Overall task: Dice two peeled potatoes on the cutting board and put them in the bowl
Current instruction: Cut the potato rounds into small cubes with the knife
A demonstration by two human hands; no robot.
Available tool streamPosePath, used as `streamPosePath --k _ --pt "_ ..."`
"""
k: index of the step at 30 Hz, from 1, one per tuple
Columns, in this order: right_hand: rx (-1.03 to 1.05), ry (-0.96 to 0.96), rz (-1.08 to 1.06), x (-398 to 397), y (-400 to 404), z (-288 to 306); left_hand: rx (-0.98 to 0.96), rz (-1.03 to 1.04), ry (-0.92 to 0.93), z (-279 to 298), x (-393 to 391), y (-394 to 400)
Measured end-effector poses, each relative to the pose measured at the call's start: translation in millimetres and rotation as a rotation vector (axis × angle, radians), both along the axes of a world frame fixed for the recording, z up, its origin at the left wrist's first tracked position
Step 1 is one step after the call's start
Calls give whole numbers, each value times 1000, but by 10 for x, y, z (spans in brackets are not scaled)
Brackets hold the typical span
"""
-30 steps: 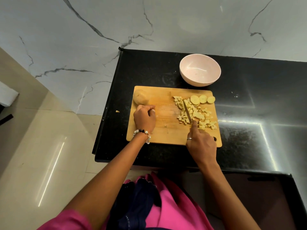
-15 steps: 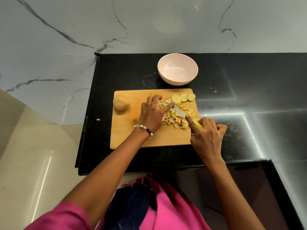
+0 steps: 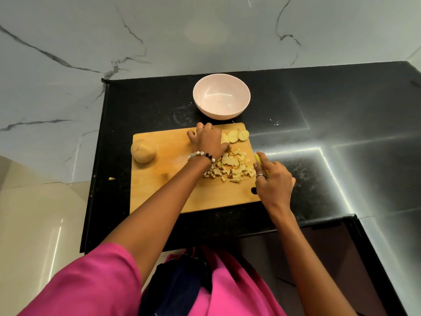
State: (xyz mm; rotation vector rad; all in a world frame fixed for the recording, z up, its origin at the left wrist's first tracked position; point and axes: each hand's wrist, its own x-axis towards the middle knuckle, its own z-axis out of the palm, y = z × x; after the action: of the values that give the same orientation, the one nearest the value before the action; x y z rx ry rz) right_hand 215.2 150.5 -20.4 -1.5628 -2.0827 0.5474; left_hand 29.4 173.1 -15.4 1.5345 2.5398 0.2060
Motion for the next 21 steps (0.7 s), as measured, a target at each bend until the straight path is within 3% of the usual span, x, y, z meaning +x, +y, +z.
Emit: streamPosePath --k 4,7,14,21 --pt "-5 37 -4 -5 38 -17 -55 13 5 28 -39 125" --pt "-8 65 15 -29 45 -43 19 -5 0 20 -98 105" --pt "-16 126 65 -179 27 -42 390 -54 -398 -110 -210 -88" --pt "-25 174 63 -259 -77 -22 362 -65 -330 -103 -244 -100"
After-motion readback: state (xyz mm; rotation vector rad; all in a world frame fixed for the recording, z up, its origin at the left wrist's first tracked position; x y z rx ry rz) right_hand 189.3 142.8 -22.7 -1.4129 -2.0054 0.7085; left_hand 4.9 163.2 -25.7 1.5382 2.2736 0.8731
